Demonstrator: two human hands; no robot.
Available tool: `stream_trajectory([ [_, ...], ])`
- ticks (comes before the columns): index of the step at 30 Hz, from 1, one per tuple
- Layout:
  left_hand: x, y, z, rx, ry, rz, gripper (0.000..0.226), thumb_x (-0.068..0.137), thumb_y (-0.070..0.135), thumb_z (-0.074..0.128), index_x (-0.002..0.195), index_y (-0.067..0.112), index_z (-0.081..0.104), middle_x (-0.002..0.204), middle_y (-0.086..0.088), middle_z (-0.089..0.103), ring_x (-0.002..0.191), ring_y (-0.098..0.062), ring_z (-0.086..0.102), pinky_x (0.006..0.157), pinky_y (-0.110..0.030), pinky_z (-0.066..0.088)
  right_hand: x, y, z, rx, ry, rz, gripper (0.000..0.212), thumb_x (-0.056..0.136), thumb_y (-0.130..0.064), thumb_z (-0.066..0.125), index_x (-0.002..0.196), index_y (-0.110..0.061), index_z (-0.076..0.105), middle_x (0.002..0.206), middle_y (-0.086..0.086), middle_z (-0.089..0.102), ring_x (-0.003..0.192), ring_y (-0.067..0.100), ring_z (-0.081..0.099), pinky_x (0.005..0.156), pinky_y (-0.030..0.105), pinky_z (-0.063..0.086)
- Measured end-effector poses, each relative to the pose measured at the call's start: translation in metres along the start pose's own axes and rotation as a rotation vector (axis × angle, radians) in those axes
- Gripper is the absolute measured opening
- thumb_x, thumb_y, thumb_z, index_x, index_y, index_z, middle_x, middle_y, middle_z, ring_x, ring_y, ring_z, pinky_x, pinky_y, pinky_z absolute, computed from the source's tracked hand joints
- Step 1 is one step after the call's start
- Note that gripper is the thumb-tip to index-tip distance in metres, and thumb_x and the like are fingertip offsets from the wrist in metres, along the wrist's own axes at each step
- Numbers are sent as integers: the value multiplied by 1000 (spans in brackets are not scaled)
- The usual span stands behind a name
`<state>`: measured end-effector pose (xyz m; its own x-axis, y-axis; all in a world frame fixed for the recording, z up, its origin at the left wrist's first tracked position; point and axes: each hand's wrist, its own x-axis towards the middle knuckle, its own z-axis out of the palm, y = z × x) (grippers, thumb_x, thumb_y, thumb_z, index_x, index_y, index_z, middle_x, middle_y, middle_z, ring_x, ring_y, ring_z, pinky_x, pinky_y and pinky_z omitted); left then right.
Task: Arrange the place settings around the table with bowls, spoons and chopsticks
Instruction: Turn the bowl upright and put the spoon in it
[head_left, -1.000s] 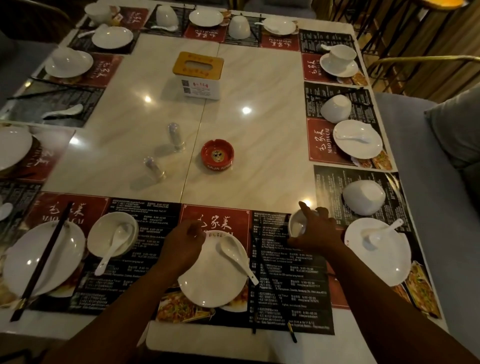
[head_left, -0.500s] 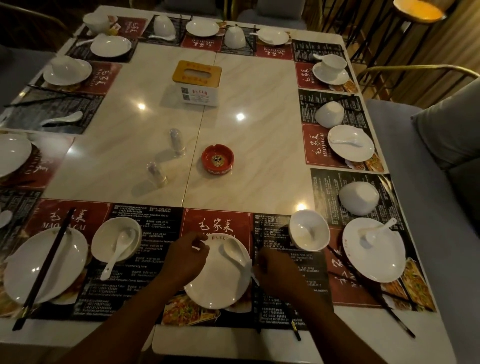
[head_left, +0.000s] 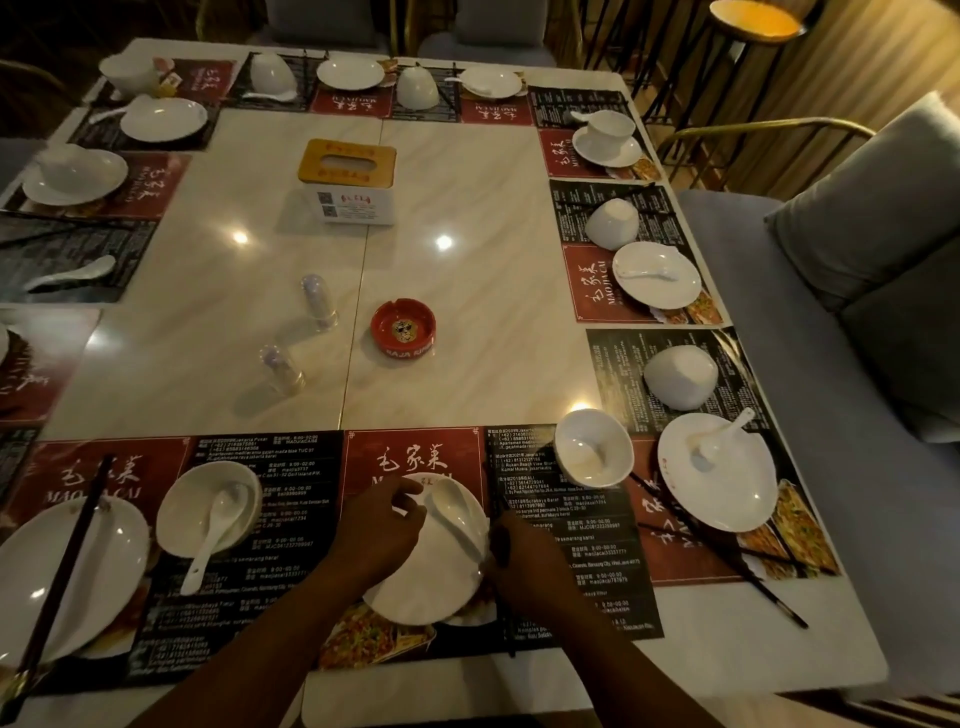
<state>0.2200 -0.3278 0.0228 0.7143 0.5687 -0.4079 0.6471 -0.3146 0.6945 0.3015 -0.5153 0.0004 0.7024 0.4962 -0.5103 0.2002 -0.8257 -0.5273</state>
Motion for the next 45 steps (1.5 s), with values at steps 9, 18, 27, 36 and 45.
stream_trajectory([
  [9, -1, -6, 1, -56, -8, -36, 24, 90, 22, 67, 113, 27, 65, 98, 15, 62, 86, -6, 63, 70, -22, 48, 2, 6, -5, 32, -16, 48, 23, 87, -22, 73, 110, -23, 69, 107, -6, 69, 99, 12, 64, 89, 27, 54],
  [18, 7, 13, 16, -98, -44, 30, 23, 91, 19, 65, 111, 30, 66, 103, 14, 64, 83, -8, 65, 66, -21, 50, -15, 32, -96, 497, 181, 166, 13, 89, -19, 72, 101, -23, 73, 94, -7, 75, 90, 7, 69, 88, 36, 57],
  [27, 9, 24, 28, -64, -69, 56, 22, 92, 23, 64, 112, 33, 64, 106, 18, 63, 92, -6, 63, 83, -30, 54, -4, 74, -131, 633, 245, 365, 8, 87, -18, 74, 87, -26, 76, 89, 1, 76, 89, 22, 72, 87, 50, 59],
  [36, 11, 18, 20, -67, -24, 28, 23, 93, 21, 63, 113, 33, 65, 103, 18, 62, 90, -6, 63, 74, -26, 53, 6, 73, -134, 585, 235, 356, 6, 86, -15, 75, 81, -19, 73, 85, 2, 75, 85, 21, 70, 85, 46, 59],
  [45, 11, 1, 9, -67, 70, -21, 22, 93, 20, 63, 112, 31, 64, 100, 18, 58, 86, -2, 58, 65, -17, 44, 5, 72, -134, 309, 340, 283, 10, 89, -29, 71, 94, -21, 67, 91, -4, 71, 88, 16, 68, 82, 38, 56],
])
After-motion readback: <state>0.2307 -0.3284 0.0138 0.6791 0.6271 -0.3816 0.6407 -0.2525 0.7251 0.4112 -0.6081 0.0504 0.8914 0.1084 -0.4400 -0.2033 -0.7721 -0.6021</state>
